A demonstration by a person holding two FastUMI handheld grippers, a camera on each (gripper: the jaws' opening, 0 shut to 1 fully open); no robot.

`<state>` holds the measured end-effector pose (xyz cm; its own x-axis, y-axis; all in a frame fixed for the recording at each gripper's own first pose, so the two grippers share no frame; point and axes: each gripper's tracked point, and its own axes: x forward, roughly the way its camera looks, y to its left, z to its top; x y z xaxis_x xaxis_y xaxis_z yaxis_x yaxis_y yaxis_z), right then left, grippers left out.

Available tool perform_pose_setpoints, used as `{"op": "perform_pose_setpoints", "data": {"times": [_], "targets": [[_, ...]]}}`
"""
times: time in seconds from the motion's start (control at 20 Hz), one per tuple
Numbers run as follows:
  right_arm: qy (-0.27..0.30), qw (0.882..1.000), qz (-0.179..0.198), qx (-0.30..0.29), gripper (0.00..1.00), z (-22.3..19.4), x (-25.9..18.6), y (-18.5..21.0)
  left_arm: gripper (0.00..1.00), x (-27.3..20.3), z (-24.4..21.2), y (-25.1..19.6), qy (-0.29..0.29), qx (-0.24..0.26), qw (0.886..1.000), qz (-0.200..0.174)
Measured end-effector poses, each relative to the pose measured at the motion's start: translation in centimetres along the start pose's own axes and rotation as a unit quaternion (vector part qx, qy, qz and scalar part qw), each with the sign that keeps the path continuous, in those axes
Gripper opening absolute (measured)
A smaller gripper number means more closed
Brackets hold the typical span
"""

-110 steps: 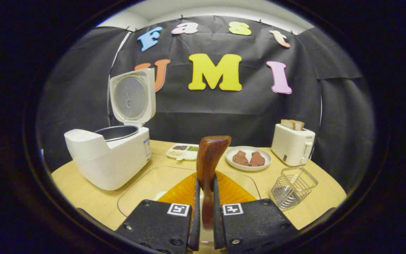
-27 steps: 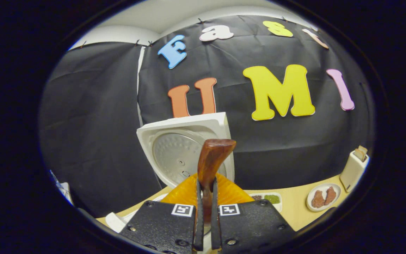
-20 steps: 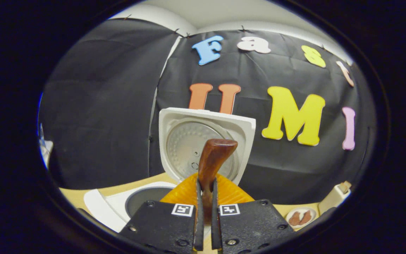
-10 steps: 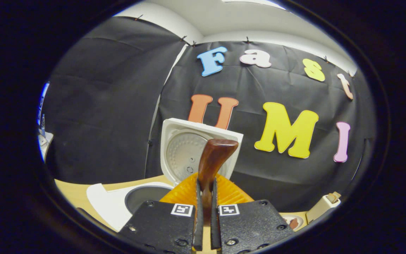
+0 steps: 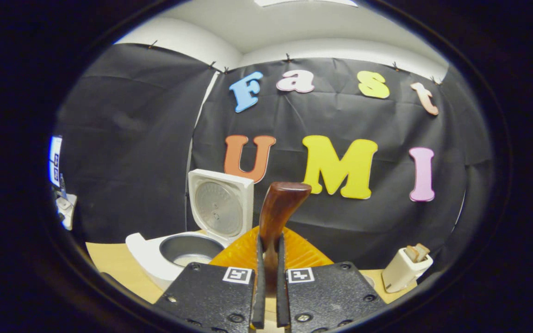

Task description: Close the left gripper, press the button to open the rice cooker; take a wooden spoon from the chopstick holder with the right hand, scoop a spoonful of rice and pour it into the rice cooker, then put the wooden spoon back into the chopstick holder.

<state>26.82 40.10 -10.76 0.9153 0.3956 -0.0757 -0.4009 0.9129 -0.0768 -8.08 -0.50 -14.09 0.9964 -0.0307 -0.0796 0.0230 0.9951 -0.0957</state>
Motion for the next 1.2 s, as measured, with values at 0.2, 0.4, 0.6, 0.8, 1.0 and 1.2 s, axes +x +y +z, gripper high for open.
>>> {"op": "perform_pose_setpoints", "data": {"times": [0.2, 0.4, 0.6, 0.8, 1.0, 1.2], "targets": [[-0.004, 0.998, -0.02, 0.055, 0.15, -0.2, -1.1, -0.7, 0.94, 0.8, 0.1, -0.5, 0.007, 0.014, 1.0, 0.02], [-0.012, 0.995, -0.066, 0.074, 0.16, -0.3, -2.1, -2.5, 0.94, 2.7, 1.5, -2.4, 0.003, 0.016, 1.0, 0.007], [-0.014, 0.991, -0.109, 0.079, 0.16, -0.7, -2.9, -4.4, 0.94, 5.1, 2.5, -1.7, -0.007, 0.032, 0.999, 0.024], [0.0, 0.985, -0.143, 0.101, 0.16, -1.8, -4.1, -5.3, 0.94, 7.9, 3.1, -1.9, -0.009, 0.026, 1.0, 0.008], [0.014, 0.973, -0.2, 0.115, 0.17, -2.9, -5.4, -7.0, 0.94, 10.3, 3.2, -0.6, -0.015, 0.045, 0.999, 0.024], [0.015, 0.964, -0.217, 0.151, 0.17, -3.9, -5.1, -6.8, 0.95, 12.4, 3.1, -0.4, -0.015, 0.033, 0.999, 0.012]]}}
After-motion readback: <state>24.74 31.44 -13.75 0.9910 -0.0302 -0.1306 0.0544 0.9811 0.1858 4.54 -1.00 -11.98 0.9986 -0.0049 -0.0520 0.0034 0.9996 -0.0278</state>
